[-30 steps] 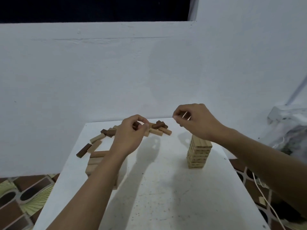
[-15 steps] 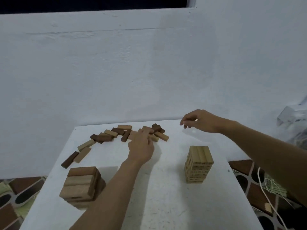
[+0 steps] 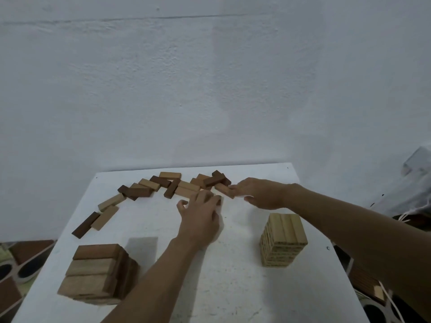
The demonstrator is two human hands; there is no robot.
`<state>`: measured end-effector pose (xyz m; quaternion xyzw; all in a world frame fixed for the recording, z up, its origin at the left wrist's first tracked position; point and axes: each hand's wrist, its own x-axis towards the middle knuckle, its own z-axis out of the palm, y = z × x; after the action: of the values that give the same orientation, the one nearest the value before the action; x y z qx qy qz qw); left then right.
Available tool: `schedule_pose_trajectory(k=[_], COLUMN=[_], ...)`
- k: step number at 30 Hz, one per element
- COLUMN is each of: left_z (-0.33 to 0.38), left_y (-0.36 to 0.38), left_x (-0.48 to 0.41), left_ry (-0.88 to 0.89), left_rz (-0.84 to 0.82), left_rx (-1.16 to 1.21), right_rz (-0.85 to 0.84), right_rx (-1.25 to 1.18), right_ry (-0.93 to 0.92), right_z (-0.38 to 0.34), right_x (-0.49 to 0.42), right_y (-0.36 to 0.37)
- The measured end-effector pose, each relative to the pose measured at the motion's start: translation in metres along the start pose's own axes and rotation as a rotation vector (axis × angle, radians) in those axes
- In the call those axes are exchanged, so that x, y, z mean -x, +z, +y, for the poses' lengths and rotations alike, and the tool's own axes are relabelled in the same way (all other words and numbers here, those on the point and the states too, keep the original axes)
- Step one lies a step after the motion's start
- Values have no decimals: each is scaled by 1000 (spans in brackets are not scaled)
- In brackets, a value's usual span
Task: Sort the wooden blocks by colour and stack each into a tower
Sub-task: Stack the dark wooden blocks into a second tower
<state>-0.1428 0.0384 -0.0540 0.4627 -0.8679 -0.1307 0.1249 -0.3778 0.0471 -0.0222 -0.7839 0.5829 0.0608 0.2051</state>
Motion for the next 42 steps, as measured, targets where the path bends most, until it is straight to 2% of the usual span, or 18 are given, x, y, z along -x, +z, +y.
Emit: schedule_pose_trajectory(k=[3,5,9,11,13,18,23,30,37,42], left_z=[-5,-7,-1,4,8,-3,-11,-26,-30,-30], left_y=[-1,0,2,1,2,16,23,26,18,12], left_x=[-7,-14,-31,-35,-33,-10,23,55,88,96], left_ry=[-12,13,-40,-47,-40,4,52,89,51,7], left_rz=[54,66,-148,-225,-207,17,121,317,233,193], left_rx=[108,95,-78,-131,-173,-150,-43,160,281,310], right_rz=[18,78,202,150,69,35,53,-174,-396,-442], right_rx=[-17,-52,-142,-127,-78,-17,-114,6,310,471], right_ry=[-1,15,35,42,56,62,116,177,251,356], right_z=[1,4,3,-2,-4,-12,-23,-64,-98,-109], right_x=[-4,-6,-10,-13,-17,-14,-7,-9,-24,-40], right_y=[3,3,-4,-9,-11,-19,-40,-64,-65,-56])
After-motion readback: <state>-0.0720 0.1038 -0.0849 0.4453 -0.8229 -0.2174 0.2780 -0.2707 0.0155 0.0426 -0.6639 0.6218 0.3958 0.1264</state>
